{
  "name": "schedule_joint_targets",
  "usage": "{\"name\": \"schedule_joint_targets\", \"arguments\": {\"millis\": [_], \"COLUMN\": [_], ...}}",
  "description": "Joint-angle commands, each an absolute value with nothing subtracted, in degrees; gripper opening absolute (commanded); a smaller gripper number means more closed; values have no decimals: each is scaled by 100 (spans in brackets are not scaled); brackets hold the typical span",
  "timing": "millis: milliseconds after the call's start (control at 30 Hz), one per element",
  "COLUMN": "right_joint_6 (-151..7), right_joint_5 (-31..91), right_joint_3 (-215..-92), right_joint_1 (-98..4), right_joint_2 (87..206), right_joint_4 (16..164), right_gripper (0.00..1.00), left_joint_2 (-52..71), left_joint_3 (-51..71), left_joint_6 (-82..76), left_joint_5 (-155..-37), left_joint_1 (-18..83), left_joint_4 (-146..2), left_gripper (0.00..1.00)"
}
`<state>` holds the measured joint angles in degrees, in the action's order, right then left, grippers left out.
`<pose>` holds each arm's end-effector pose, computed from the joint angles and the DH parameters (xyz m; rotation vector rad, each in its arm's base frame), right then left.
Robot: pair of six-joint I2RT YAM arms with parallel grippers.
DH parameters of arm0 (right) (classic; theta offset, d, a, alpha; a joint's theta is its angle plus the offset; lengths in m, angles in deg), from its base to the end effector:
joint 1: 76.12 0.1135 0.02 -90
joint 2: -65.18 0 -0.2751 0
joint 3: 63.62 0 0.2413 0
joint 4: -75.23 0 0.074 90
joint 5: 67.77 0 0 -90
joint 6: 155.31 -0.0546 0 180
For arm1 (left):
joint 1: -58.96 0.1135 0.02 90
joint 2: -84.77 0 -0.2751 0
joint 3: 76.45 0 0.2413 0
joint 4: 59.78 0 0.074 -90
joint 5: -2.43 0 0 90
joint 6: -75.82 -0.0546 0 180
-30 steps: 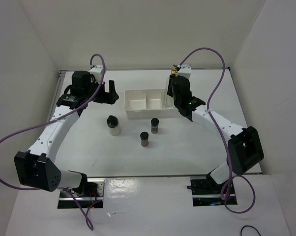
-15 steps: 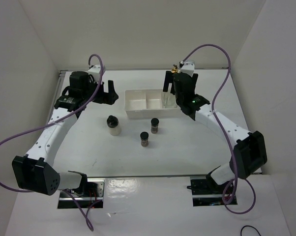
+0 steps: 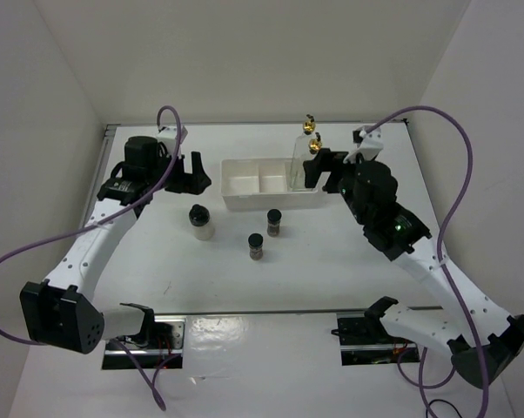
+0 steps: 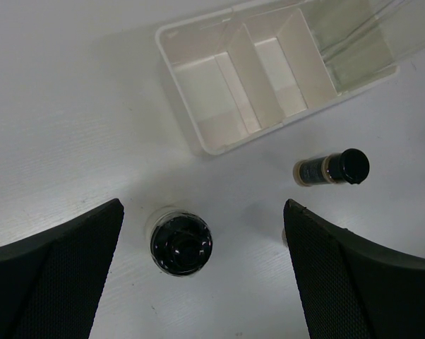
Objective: Organize the condiment bottles
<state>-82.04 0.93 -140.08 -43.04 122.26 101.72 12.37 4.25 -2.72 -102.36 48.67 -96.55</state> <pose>0.1969 0.1046 0.4090 0.0371 1.6972 0.3371 0.2799 -0.0650 0.3501 0.1396 2.0830 -0.4991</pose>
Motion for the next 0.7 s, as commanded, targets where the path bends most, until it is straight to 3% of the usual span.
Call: {"name": "schedule_joint_targets", "arguments": {"millis": [0, 233, 667], "right_joint_6": [-8683, -9141, -9484], "right_joint_5": [1106, 1196, 808], "right_joint_3": [-13323, -12767, -13672], "right_joint_1": [-4026, -3464, -3279], "right_joint_2": [12004, 12702, 14752], "right_joint_4": [10668, 10404, 10228], "right_gripper": [98, 98, 98], "left_joint_2": [1568, 1621, 1674], "left_joint_3": [387, 326, 158], "left_joint_6": [-118, -4, 102], "left_joint_5": [-10313, -10103, -9882], "left_joint_1": [4850, 4850, 4850], "left_joint_4": [-9466, -9588, -9703], "left_gripper": [100, 100, 100]}}
